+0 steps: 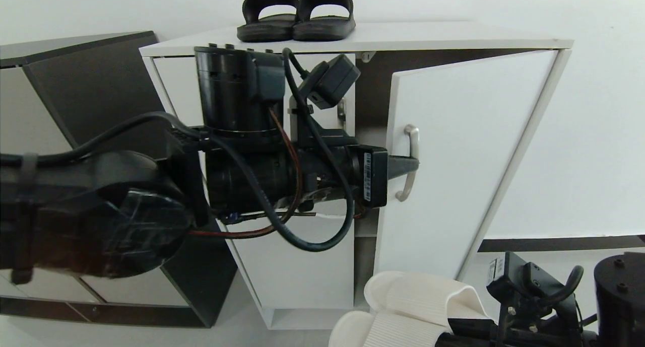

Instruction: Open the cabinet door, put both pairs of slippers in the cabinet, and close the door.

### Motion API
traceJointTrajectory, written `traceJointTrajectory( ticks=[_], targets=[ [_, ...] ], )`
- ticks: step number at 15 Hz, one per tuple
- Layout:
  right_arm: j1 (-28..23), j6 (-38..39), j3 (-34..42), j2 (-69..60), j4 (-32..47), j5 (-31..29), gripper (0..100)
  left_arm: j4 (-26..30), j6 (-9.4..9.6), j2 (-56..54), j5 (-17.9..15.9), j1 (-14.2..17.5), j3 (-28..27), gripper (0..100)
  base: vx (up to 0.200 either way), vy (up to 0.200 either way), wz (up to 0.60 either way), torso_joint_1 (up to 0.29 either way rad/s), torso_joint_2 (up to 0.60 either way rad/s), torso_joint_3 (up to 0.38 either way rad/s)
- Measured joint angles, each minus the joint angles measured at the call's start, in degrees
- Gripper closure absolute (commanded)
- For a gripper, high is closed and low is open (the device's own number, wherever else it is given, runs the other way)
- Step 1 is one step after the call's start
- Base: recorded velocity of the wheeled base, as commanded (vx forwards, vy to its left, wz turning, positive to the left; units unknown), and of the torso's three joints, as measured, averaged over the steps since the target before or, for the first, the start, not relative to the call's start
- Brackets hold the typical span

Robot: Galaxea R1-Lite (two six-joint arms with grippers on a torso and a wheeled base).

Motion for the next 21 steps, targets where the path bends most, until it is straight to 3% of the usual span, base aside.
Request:
traceJointTrajectory(
  ticks=[3,7,13,16,21],
  targets=[
    [0.00,0.00,0.00,0.46,-0.02,-0.04,100,0.00,0.00,-4.73,1.76,-0.09,4.83,100,0.000,0.000,0.00,0.000,0.00,0.000],
    [0.51,-0.06,-0.17,1.11,0.12,-0.39,100,-0.73,0.11,-5.78,4.33,1.02,5.79,100,0.000,0.000,0.00,0.000,0.00,0.000],
    [0.90,-0.06,-0.44,1.46,1.76,-0.57,100,-3.85,-0.07,-2.83,4.28,6.80,4.55,100,0.000,0.000,0.00,0.000,0.00,0.000],
    [1.90,-0.06,-0.44,1.77,1.90,-1.95,100,-3.88,-0.29,-1.05,3.84,7.50,2.28,100,0.000,0.000,0.00,0.000,0.00,0.000],
    [3.17,-0.06,-0.30,2.79,1.90,-4.17,100,-3.89,-0.90,6.03,4.00,7.46,-6.23,100,0.000,0.000,0.00,0.000,0.00,0.000]
  ],
)
